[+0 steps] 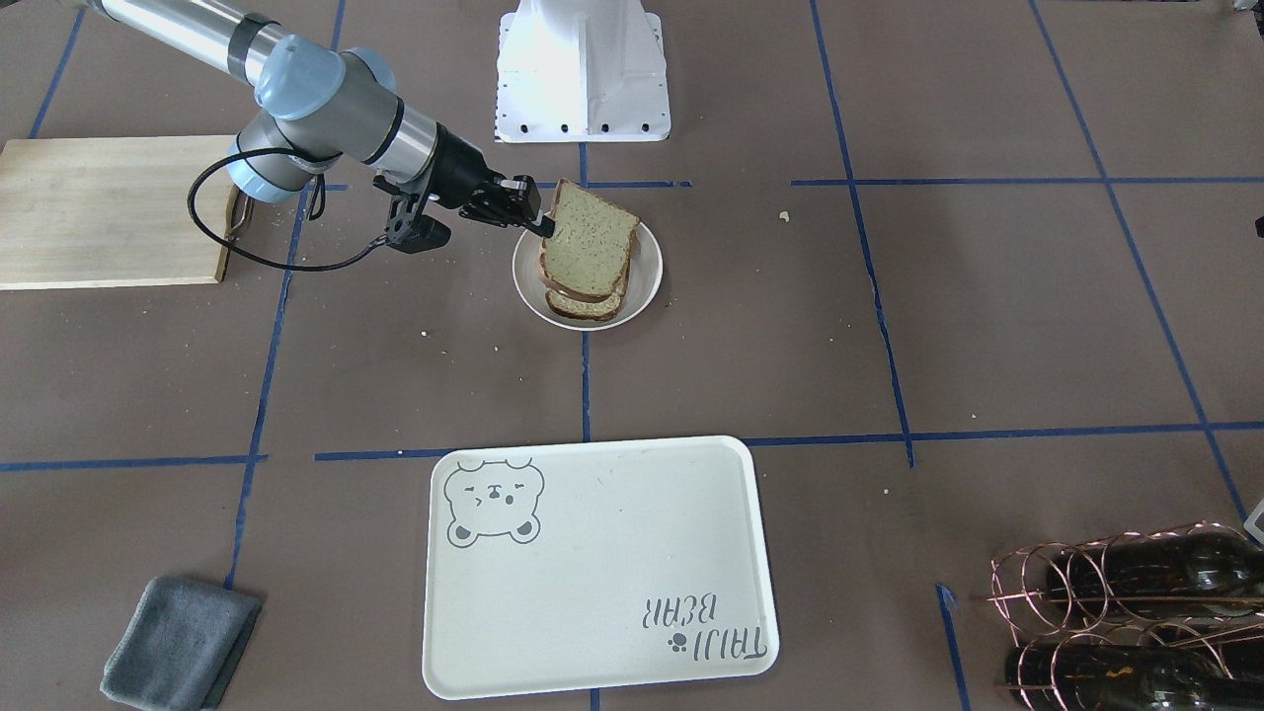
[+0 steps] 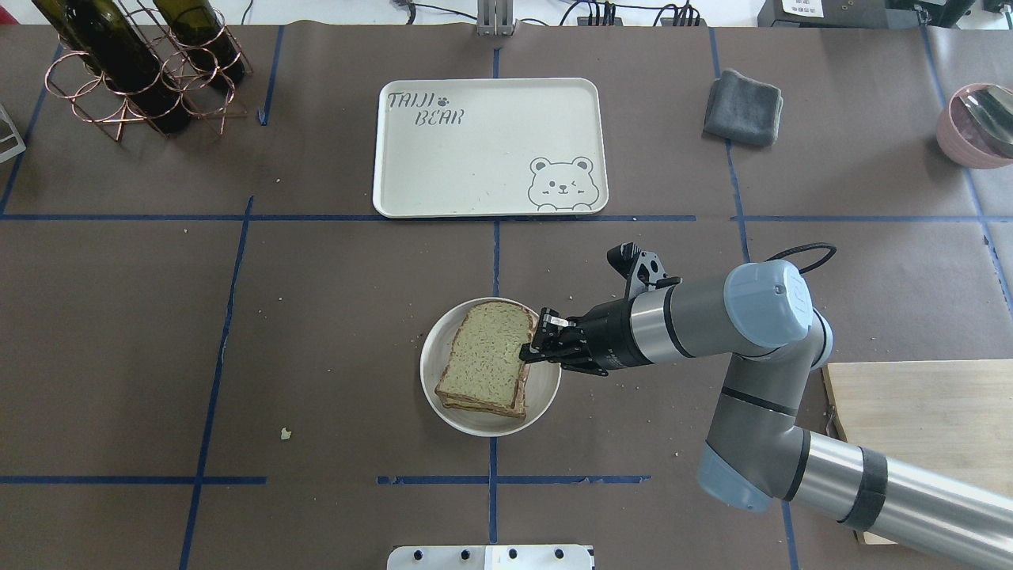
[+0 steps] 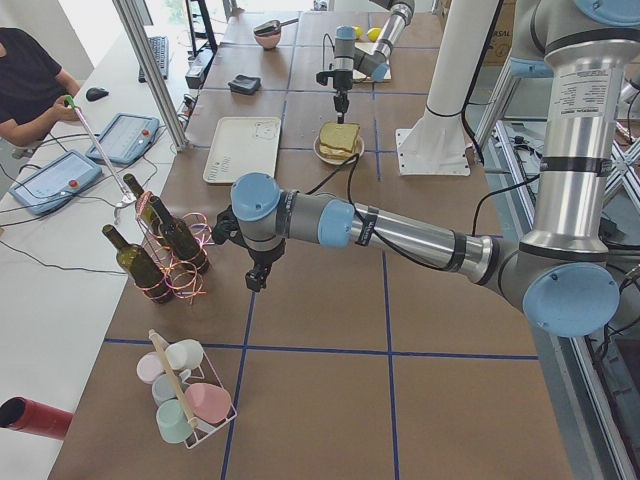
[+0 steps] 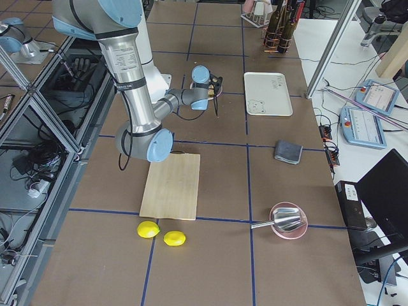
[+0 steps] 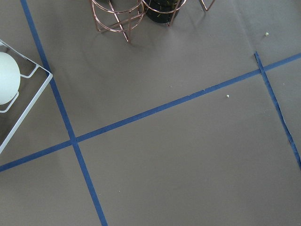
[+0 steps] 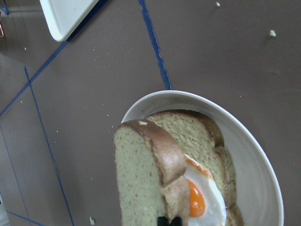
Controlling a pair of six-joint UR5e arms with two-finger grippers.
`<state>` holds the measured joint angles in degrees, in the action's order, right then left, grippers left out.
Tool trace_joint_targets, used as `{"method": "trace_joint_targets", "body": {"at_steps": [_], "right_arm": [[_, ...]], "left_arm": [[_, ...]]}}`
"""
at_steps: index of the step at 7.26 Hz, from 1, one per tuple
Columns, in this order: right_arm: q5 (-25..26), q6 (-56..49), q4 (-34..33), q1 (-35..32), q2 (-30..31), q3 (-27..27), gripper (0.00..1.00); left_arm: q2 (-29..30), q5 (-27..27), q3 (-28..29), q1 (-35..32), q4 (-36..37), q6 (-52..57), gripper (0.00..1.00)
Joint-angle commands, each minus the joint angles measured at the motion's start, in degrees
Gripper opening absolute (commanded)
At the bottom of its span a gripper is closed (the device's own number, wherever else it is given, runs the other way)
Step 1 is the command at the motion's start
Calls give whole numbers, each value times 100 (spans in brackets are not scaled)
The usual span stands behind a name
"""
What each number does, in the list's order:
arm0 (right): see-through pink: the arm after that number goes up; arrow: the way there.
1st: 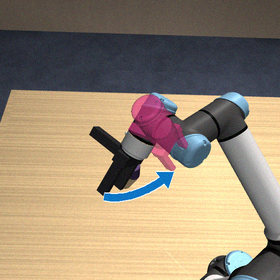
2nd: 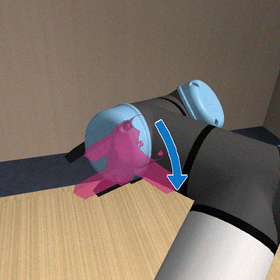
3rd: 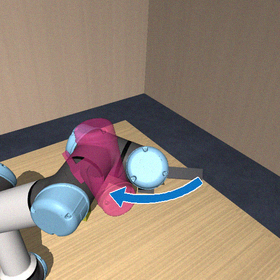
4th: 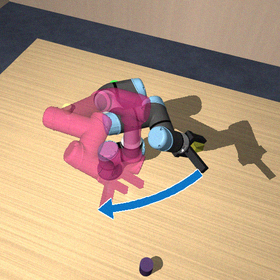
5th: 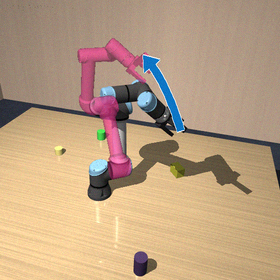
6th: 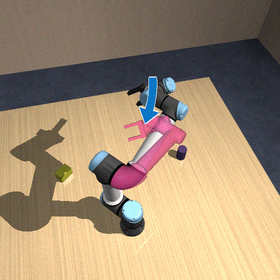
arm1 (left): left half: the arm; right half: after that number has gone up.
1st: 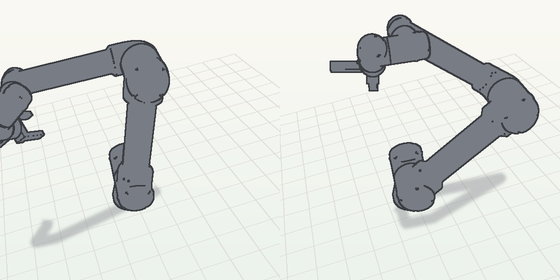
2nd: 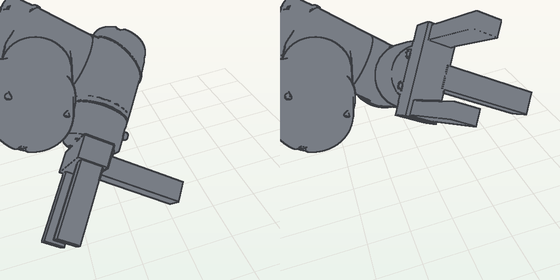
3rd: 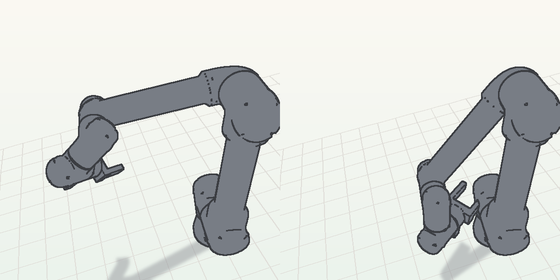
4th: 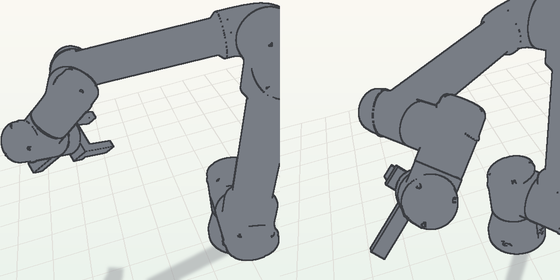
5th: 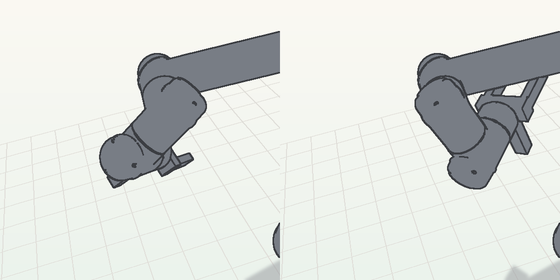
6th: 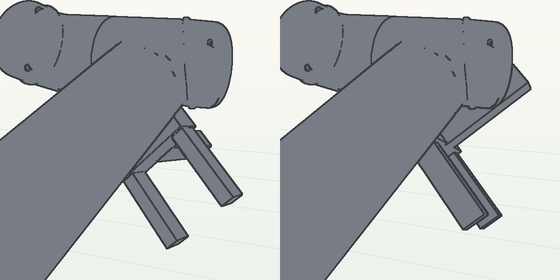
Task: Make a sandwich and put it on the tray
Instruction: 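Lay the bread slice on top of the egg with the right gripper and release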
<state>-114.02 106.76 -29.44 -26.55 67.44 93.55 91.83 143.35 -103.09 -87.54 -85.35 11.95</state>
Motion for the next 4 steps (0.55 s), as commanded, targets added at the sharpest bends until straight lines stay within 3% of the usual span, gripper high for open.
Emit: {"method": "trace_joint_targets", "body": {"at_steps": [1, 2, 3, 4], "right_arm": [[3, -32, 8, 10, -56, -127, 24], [-15, -41, -18, 10, -38, -136, 45], [-32, -50, -9, 1, -21, -136, 58], [-76, -33, -18, -130, 5, 12, 100]], "left_arm": [[1, 0, -9, 0, 1, 0, 100], [10, 17, -9, 17, -8, 9, 100], [19, 566, 17, 235, -16, -200, 100], [71, 806, -44, 655, -138, -933, 100]]}}
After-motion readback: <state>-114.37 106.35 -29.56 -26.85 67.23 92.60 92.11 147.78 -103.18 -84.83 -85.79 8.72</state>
